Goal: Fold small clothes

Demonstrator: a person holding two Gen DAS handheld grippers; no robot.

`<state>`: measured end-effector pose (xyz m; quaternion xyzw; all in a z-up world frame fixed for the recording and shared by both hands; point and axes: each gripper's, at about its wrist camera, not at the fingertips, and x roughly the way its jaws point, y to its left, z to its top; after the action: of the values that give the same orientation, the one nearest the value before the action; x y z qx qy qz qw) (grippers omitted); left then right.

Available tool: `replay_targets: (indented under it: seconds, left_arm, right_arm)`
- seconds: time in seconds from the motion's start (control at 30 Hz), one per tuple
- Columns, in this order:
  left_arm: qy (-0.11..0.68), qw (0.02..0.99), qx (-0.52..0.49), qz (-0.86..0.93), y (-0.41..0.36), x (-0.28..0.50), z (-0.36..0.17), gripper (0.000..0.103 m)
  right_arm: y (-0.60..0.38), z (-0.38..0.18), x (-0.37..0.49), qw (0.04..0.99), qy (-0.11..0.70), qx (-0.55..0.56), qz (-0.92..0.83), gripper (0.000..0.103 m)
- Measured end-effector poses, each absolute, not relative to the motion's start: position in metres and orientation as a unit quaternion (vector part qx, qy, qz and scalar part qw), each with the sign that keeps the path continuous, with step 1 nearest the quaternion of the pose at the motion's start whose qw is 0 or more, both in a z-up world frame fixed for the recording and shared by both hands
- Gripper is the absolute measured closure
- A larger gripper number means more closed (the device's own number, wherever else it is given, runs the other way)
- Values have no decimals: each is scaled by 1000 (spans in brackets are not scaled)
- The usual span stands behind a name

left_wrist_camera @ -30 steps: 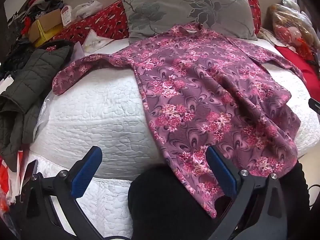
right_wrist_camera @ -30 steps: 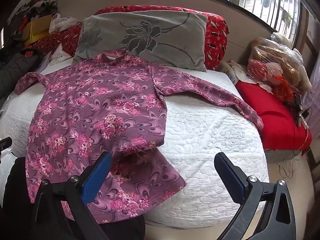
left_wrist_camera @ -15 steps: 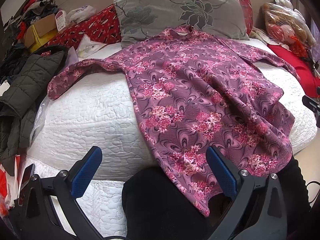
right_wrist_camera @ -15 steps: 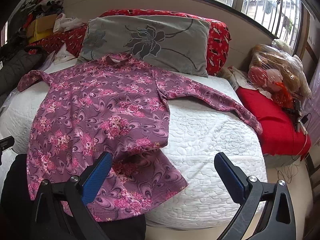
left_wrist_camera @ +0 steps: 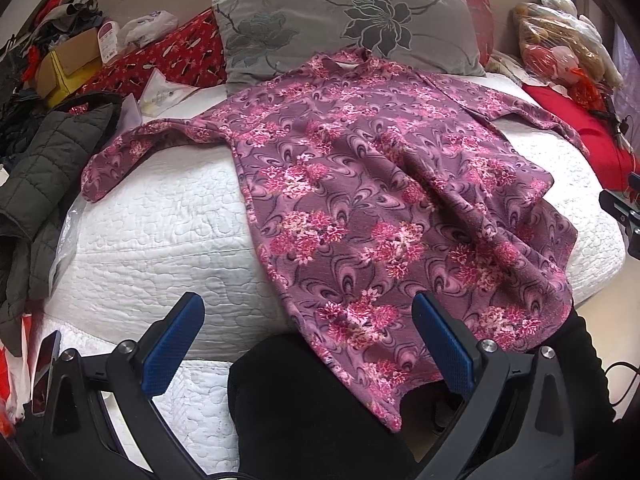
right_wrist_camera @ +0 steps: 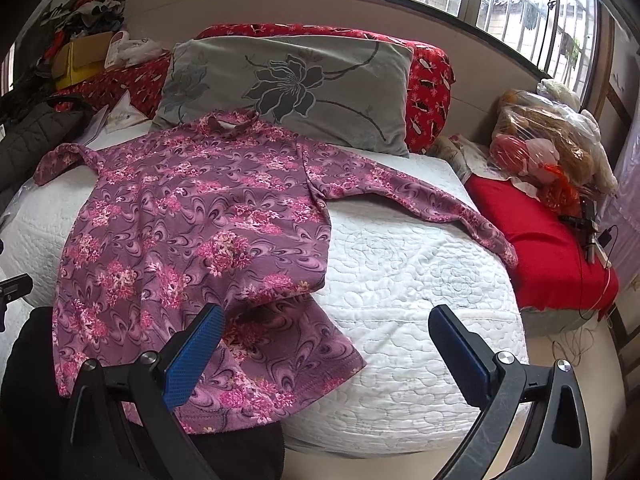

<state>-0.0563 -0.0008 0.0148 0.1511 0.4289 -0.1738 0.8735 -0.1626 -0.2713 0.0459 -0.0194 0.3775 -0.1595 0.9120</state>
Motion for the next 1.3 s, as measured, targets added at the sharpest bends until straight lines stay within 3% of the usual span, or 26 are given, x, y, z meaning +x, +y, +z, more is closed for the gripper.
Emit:
replay_targets:
  seconds: [1.3]
  left_arm:
    - [483,851,126,-162,1,-22,-8,0]
  right_arm:
    - [-294,23,-155,900,403,14,-164,1]
